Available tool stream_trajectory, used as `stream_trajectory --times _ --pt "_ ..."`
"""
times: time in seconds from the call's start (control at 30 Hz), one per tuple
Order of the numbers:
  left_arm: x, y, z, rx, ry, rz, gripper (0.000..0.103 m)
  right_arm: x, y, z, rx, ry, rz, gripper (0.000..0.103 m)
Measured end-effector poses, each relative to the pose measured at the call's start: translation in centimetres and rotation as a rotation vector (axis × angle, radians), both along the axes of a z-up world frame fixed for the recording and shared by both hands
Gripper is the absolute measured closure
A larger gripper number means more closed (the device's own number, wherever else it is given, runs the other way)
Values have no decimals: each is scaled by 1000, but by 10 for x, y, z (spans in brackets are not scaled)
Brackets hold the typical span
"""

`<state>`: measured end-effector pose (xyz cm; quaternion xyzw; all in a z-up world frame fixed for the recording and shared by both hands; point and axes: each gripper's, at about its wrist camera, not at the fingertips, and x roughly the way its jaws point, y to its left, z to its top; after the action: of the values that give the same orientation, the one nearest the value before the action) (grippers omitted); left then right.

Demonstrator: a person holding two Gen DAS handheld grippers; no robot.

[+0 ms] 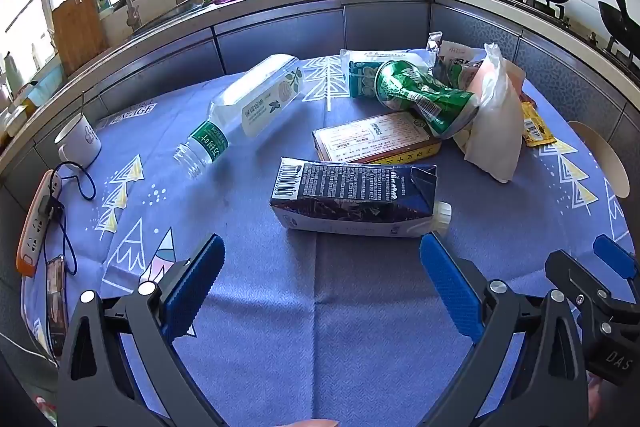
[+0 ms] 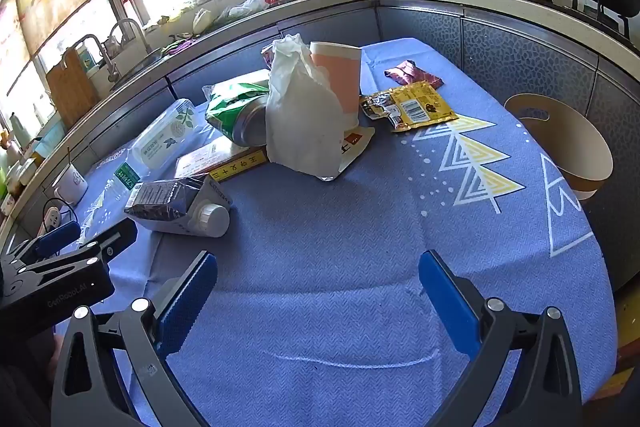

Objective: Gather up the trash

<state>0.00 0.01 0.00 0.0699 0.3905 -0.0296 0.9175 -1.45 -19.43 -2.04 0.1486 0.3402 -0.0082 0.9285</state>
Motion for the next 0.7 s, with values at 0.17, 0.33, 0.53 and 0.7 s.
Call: stream_trajectory --times 0.17,0.33,0.53,0.7 --pt "0 0 0 -4 3 -3 6 0 0 0 -2 2 0 2" --pt "-2 0 0 -10 7 -8 6 1 0 0 -3 6 0 2" --pt "-2 3 -3 -42 24 -5 6 0 -1 0 1 1 -16 2" --pt "-4 9 -8 -66 40 1 6 1 -7 1 14 13 -23 2"
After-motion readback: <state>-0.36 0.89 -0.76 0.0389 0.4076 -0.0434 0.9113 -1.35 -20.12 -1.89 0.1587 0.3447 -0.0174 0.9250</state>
